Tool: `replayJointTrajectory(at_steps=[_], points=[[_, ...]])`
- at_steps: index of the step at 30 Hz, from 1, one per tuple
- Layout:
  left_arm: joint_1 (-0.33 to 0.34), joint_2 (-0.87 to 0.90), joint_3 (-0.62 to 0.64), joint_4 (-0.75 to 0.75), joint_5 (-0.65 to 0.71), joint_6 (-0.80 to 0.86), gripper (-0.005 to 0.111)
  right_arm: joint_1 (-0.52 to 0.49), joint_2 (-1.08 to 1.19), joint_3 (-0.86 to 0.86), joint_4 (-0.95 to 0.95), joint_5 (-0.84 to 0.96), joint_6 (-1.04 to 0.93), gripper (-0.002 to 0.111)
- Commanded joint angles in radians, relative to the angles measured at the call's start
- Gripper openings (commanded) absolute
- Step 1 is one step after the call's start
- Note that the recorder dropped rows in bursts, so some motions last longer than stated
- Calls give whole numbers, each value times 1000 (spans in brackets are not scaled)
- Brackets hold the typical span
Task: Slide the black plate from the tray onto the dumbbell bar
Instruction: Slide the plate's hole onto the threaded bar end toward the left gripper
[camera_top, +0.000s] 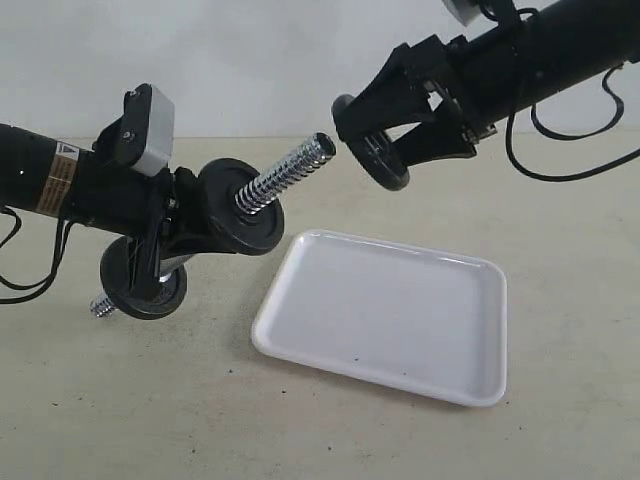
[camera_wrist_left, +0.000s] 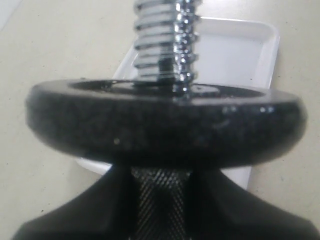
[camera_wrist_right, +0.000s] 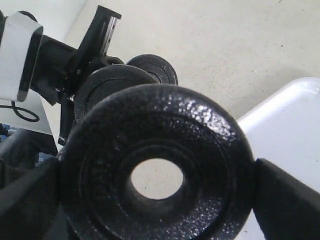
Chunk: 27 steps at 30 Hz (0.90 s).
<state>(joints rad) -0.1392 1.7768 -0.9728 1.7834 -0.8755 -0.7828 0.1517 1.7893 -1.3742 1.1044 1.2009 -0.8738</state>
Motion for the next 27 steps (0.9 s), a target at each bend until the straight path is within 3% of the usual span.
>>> replayJointTrajectory(at_steps=[1,11,22,27], points=[[-1,-44,-28,-93,-66,-10,4,0,-48,-13,77,20,45,0],[-1,-44,-28,-149,-66,18,4,111,-48,-13,86,20,59,0],[-1,-44,-28,-151,-67,15,4,127,-46,-13,79,20,63,0],[-64,-44,-28,-211,-31,17,4,151,-2,-11,27,20,72,0]])
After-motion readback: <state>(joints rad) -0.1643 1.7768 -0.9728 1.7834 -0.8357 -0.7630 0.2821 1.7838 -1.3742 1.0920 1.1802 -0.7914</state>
